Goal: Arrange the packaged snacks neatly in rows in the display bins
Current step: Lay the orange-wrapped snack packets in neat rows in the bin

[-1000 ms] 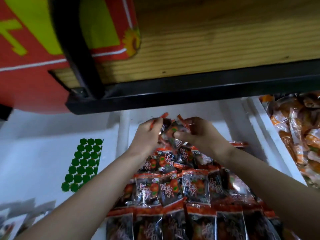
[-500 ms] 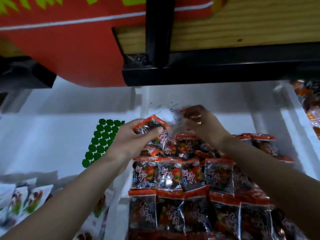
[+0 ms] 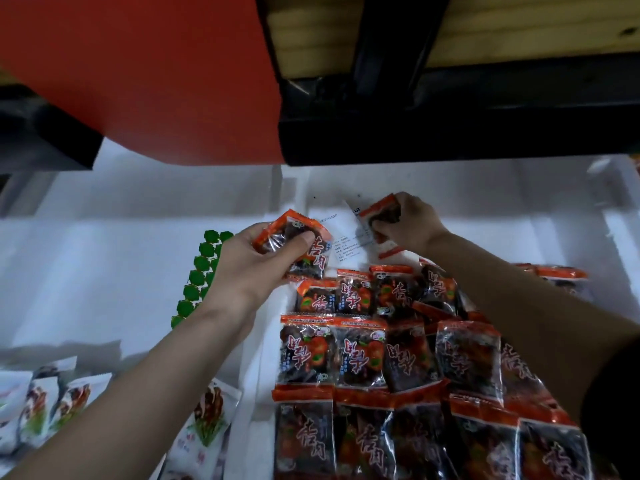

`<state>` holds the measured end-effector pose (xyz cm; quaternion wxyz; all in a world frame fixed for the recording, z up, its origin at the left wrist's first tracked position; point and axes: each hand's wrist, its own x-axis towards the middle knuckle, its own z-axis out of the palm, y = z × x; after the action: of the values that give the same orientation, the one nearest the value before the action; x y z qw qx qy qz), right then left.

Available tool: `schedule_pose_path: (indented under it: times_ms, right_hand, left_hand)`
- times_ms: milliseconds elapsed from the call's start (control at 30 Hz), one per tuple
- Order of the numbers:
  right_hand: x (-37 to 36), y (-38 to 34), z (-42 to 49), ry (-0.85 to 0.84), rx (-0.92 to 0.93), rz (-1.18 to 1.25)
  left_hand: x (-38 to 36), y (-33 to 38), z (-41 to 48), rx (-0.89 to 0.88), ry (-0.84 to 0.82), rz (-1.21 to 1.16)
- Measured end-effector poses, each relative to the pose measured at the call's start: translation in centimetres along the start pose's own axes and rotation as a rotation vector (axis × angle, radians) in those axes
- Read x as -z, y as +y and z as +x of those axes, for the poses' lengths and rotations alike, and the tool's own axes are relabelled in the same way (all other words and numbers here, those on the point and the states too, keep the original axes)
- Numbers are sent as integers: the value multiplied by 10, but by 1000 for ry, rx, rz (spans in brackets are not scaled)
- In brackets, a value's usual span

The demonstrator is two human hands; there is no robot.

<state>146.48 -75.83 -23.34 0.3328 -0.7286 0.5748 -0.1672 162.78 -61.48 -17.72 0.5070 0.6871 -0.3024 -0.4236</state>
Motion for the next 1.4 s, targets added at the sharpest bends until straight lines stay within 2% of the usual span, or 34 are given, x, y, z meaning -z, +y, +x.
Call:
schedule_pose_path:
  times_ms: [100,167,300,433,533,700,867,1200,1300,1400]
  right_hand:
    - [1,-18,-17,61,75,203]
    - [2,-30,-31,23,117,244]
    - [-11,-45,-51,-211,121,284]
    - [-26,-51,-64,-414,143,118]
    - [-31,-51,-64,-406,127,57]
    - [-35,-51,-64,-373,99,92]
    - [-37,-47,-61,-247,233,-112]
    - [-11,-36,-87,-200,252,-44]
    - [9,-35,-113,-143,244,167]
    - [27,-35,-151,-213,215,396]
  left_hand:
    - [3,2,0,-18,22,-31]
    - [7,2,-1,-31,52,-40]
    - [19,4,-8,-54,81,-40]
    - [27,3,-17,-48,99,-40]
    - [31,0,-22,-42,97,-32]
    - [34,-2,-30,-35,97,-8]
    - [33,0,-40,-30,77,5]
    - [8,0,-60,-49,11,-1]
    - [-3,1,-70,-55,-21,-25]
    - [-14,-1,-82,-73,-51,-33]
